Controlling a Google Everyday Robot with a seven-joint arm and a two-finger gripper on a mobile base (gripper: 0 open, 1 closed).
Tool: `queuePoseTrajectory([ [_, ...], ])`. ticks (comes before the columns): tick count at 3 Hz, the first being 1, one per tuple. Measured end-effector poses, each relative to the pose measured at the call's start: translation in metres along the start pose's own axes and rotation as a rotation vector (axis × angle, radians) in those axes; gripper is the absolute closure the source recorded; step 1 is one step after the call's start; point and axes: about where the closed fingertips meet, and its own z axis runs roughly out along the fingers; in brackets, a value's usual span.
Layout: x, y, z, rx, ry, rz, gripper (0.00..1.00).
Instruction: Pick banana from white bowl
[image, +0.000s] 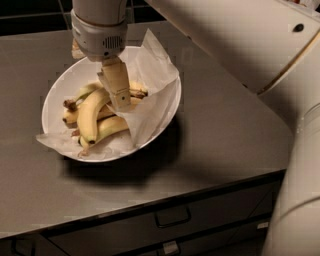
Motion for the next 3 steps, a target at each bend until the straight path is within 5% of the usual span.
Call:
queuePoseTrajectory([
  [3, -0.01, -0.011, 0.021, -0.037, -0.019, -0.036, 0.0],
])
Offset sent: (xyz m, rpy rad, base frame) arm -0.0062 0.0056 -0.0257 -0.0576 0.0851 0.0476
